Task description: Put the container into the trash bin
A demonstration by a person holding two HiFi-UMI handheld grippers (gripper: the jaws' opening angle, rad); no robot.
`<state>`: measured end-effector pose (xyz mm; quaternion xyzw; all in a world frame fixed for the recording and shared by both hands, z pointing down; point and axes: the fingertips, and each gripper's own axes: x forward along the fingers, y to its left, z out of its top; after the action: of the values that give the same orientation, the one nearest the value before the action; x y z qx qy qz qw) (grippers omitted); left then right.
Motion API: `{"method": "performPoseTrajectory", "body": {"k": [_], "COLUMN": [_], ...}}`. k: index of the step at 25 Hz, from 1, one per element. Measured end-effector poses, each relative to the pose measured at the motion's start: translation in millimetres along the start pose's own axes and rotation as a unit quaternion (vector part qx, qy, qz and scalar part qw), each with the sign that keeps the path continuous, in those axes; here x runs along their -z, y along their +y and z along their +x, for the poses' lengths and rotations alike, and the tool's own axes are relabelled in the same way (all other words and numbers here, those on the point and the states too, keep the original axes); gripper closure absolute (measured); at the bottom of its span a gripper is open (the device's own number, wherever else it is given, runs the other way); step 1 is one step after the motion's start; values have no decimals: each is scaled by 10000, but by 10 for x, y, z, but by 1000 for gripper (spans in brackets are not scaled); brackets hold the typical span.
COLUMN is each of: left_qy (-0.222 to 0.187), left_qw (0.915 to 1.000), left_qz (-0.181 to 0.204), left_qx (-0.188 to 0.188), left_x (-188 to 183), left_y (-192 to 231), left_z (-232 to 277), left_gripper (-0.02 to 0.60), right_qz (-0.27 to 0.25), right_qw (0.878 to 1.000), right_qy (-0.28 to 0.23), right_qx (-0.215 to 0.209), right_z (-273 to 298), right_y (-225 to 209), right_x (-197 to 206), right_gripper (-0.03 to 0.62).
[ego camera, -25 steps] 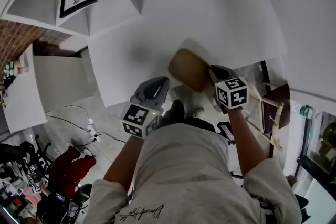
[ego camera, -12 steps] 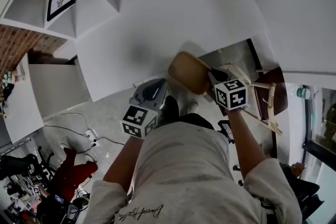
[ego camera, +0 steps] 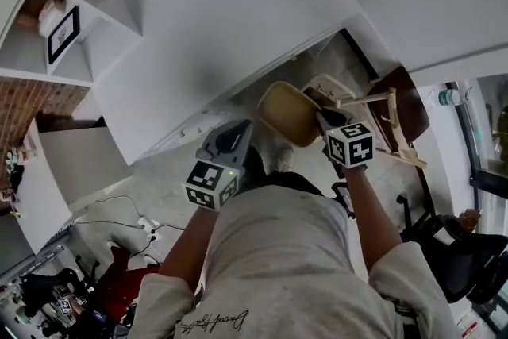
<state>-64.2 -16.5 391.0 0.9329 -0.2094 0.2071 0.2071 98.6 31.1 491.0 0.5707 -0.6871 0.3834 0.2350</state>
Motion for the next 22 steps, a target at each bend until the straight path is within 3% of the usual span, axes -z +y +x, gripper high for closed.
{"method": "performPoseTrajectory", "body": {"k": [11, 22], "left_qy": [202, 350], "left_qw": [9974, 9899], "left_qz": [403, 785], "left_qx": [565, 1129], "left_x": [112, -36], "left_y": [-721, -1199], "left_z": [203, 493], "left_gripper": [563, 563], "right_qz": [769, 1478], "right_qw": [9952, 9830], "right_qy": [-175, -331], "right_qx": [571, 1039], "right_z": [-695, -1138], "right_y": [-438, -771], "right_x": [764, 1188], "right_gripper": [554, 554]}}
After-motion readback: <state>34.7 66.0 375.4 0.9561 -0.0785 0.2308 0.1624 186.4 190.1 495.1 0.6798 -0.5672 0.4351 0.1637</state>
